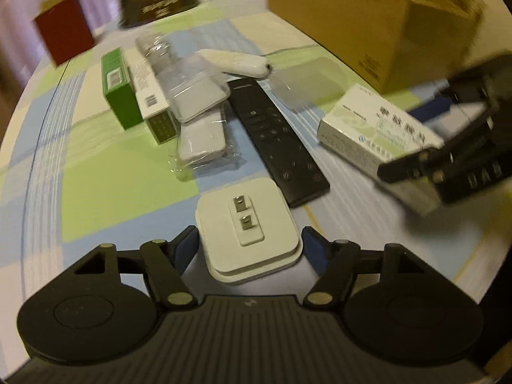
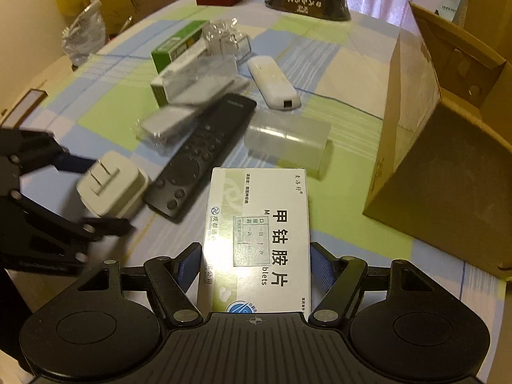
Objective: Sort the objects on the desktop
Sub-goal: 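Lift the plug adapter with the left tool while the right tool carries the medicine box to the cardboard box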
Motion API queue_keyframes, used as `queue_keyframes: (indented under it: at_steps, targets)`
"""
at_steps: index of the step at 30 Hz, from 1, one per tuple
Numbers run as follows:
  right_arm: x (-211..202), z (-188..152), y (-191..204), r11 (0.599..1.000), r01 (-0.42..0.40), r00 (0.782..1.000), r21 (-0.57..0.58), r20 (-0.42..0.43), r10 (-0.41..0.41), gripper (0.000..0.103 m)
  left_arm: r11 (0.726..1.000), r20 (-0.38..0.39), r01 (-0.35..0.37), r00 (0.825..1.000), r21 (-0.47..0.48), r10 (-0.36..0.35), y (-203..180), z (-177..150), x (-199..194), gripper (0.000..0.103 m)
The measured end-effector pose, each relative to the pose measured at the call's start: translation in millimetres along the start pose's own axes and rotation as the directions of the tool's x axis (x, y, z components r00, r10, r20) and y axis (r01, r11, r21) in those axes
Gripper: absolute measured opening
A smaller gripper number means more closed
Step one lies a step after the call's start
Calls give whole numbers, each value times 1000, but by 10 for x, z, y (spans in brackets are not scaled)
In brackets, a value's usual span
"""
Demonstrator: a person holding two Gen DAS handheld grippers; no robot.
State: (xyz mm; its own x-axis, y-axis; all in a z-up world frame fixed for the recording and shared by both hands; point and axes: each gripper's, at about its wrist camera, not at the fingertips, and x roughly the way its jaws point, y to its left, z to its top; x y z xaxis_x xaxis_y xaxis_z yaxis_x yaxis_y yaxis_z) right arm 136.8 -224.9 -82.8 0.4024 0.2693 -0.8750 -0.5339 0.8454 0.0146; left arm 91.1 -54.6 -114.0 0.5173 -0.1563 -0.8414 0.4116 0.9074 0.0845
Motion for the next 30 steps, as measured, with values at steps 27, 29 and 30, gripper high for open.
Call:
queue_keyframes:
  at_steps: [27, 29, 30]
  targets:
    - [-97, -138, 22, 996, 10, 999, 94, 31, -13, 70, 988, 7, -6, 1000, -154, 7, 91, -23, -124, 60]
    - [-171, -150, 34, 994, 11, 999, 107, 42, -15, 70, 989, 12, -6, 1000, -150, 8, 80, -23, -185, 60]
    - [-208, -156, 41, 993, 11, 999, 114, 47, -17, 70, 989, 16, -6, 1000, -148, 9, 71, -19, -220, 60]
